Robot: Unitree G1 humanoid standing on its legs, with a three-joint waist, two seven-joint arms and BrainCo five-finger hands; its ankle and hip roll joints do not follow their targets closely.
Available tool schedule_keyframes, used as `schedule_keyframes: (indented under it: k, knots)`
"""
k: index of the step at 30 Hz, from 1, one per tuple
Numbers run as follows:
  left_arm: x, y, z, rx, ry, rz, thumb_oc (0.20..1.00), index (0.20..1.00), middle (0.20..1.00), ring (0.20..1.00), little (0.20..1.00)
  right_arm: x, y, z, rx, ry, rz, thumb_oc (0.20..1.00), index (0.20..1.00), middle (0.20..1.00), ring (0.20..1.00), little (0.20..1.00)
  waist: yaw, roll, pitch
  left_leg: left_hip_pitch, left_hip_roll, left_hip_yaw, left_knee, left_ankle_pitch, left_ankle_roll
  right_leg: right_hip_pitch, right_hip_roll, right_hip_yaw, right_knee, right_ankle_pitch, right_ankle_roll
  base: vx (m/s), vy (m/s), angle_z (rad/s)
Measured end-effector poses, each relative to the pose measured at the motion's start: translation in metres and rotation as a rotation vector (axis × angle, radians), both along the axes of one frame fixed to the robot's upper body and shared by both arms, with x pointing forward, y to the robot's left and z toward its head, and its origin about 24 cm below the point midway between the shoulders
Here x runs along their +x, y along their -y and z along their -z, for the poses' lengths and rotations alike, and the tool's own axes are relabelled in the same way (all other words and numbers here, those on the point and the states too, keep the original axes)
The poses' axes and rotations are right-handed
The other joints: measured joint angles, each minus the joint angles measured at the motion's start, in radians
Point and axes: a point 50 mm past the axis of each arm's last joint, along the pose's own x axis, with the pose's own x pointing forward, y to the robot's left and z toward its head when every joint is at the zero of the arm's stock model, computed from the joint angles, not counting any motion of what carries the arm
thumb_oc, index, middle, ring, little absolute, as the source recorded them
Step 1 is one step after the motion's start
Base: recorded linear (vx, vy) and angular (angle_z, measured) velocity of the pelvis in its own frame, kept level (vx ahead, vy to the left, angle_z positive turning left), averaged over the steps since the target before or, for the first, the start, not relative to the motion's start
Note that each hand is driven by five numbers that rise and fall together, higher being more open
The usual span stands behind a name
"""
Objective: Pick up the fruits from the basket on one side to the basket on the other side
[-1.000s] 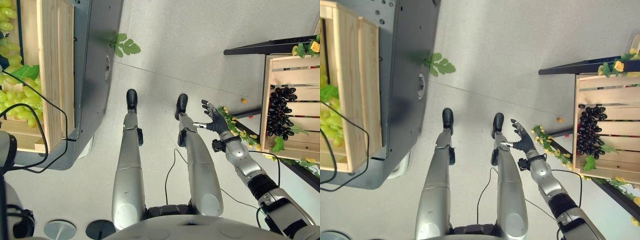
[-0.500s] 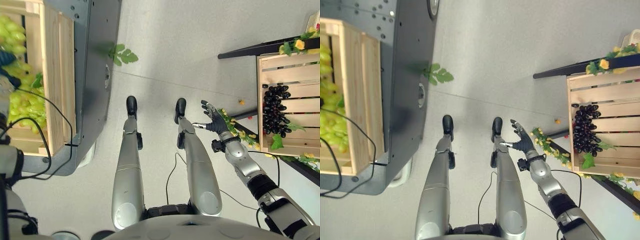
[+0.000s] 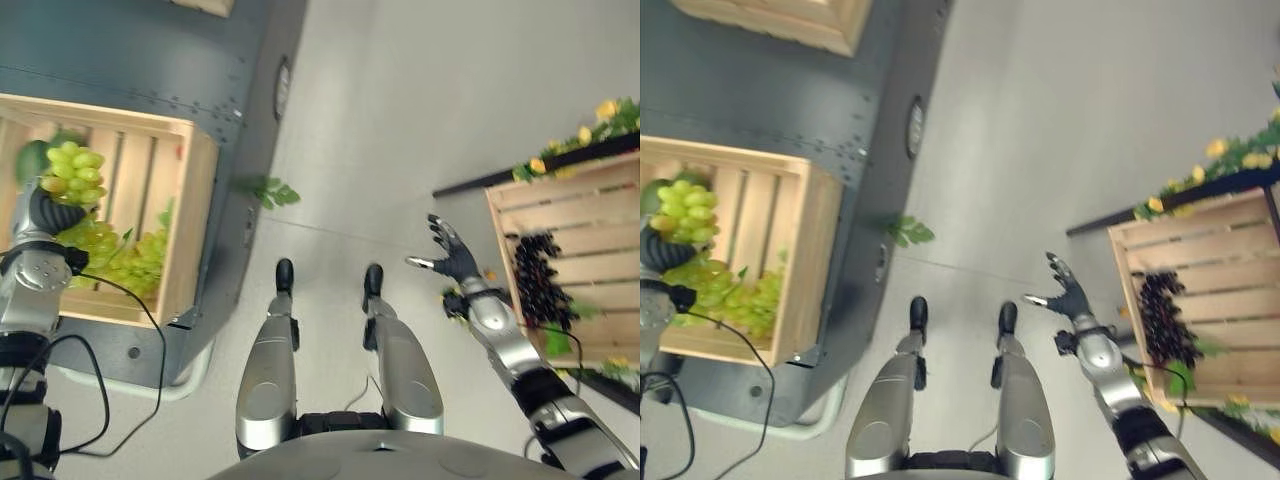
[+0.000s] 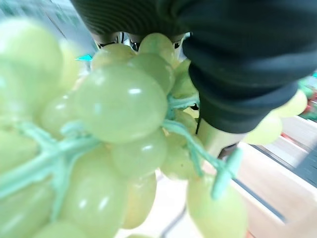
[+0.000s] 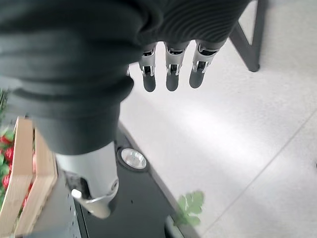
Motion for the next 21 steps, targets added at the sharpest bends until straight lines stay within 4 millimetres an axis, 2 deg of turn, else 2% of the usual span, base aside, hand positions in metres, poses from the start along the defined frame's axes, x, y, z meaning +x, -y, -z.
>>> schedule_keyframes:
  k: [2, 4, 8, 9, 11, 13, 16, 17, 19, 21]
  knots:
    - [-0.008, 0.004, -0.008, 0.047, 0.021, 0.034, 0.2, 0.2, 0.2, 0.2, 0.2, -0.006, 0.003, 0.004, 0.008, -0.023, 0.004, 1.0, 1.0, 1.0, 1.0, 1.0, 0.005, 0.01, -0.022, 0.021, 0.0, -0.003, -0.018, 0.004, 0.0, 0.027, 0.0, -0.005, -0.023, 0.004, 0.002, 0.12, -0.054, 0.05]
    - [-0.013, 0.009, -0.015, 0.094, 0.044, 0.067, 0.2, 0.2, 0.2, 0.2, 0.2, -0.018, 0.006, 0.013, 0.007, -0.073, 0.0, 1.0, 1.0, 1.0, 1.0, 1.0, 0.008, 0.019, -0.072, 0.05, 0.002, -0.003, -0.038, 0.003, 0.0, 0.059, 0.0, -0.006, -0.047, 0.004, 0.002, 0.11, -0.045, 0.01]
    - [-0.021, 0.012, -0.019, 0.146, 0.045, 0.088, 0.2, 0.2, 0.2, 0.2, 0.2, -0.031, 0.006, 0.023, 0.01, -0.125, -0.02, 1.0, 1.0, 1.0, 1.0, 1.0, 0.007, 0.022, -0.155, 0.109, 0.004, 0.0, -0.073, 0.002, -0.002, 0.123, 0.007, -0.009, -0.091, 0.006, 0.005, 0.1, -0.03, -0.01]
    - [-0.023, 0.018, -0.022, 0.174, 0.057, 0.113, 0.2, 0.2, 0.2, 0.2, 0.2, -0.033, 0.005, 0.02, 0.013, -0.119, -0.034, 1.0, 1.0, 1.0, 1.0, 1.0, 0.003, 0.022, -0.167, 0.141, 0.005, 0.002, -0.086, 0.001, -0.004, 0.156, 0.009, -0.008, -0.111, 0.008, 0.006, 0.11, -0.013, -0.03]
    - [-0.024, 0.03, -0.026, 0.19, 0.074, 0.17, 0.2, 0.2, 0.2, 0.2, 0.2, -0.041, 0.003, 0.023, 0.019, -0.139, -0.059, 1.0, 1.0, 1.0, 1.0, 1.0, 0.004, 0.021, -0.23, 0.152, 0.008, 0.002, -0.086, -0.009, -0.014, 0.176, 0.011, -0.009, -0.134, 0.008, 0.006, 0.12, -0.021, -0.03]
    - [-0.026, 0.042, -0.031, 0.196, 0.091, 0.232, 0.2, 0.2, 0.2, 0.2, 0.2, -0.045, 0.003, 0.024, 0.027, -0.16, -0.07, 1.0, 1.0, 1.0, 1.0, 1.0, 0.004, 0.022, -0.252, 0.163, 0.008, 0.004, -0.086, -0.01, -0.015, 0.189, 0.02, -0.006, -0.139, 0.01, 0.004, 0.08, -0.018, -0.04]
    - [-0.022, 0.06, -0.036, 0.185, 0.119, 0.35, 0.2, 0.2, 0.2, 0.2, 0.2, -0.038, -0.004, 0.011, 0.094, -0.121, -0.113, 1.0, 1.0, 1.0, 1.0, 1.0, 0.0, 0.025, -0.286, 0.179, 0.02, 0.014, -0.086, -0.013, -0.02, 0.202, 0.03, 0.003, -0.146, 0.014, -0.001, 0.07, -0.022, -0.12]
    - [-0.02, 0.07, -0.038, 0.156, 0.134, 0.403, 0.2, 0.2, 0.2, 0.2, 0.2, -0.032, -0.009, -0.001, 0.134, -0.074, -0.144, 1.0, 1.0, 1.0, 1.0, 1.0, 0.004, 0.025, -0.289, 0.193, 0.024, 0.022, -0.086, -0.013, -0.02, 0.214, 0.034, 0.009, -0.149, 0.017, -0.006, 0.09, -0.037, -0.13]
    - [-0.013, 0.095, -0.037, 0.044, 0.169, 0.544, 0.2, 0.2, 0.2, 0.2, 0.2, -0.017, -0.018, -0.017, 0.227, -0.01, -0.183, 1.0, 1.0, 1.0, 1.0, 1.0, 0.0, 0.022, -0.313, 0.211, 0.029, 0.027, -0.087, -0.017, -0.025, 0.229, 0.039, 0.014, -0.149, 0.015, -0.003, 0.08, -0.028, -0.11]
    - [-0.005, 0.123, -0.033, -0.173, 0.206, 0.71, 0.2, 0.2, 0.2, 0.2, 0.2, -0.006, -0.026, -0.03, 0.343, 0.022, -0.217, 1.0, 1.0, 1.0, 1.0, 1.0, -0.001, 0.024, -0.344, 0.217, 0.031, 0.028, -0.087, -0.019, -0.028, 0.234, 0.042, 0.016, -0.148, 0.015, -0.003, 0.06, -0.02, -0.04]
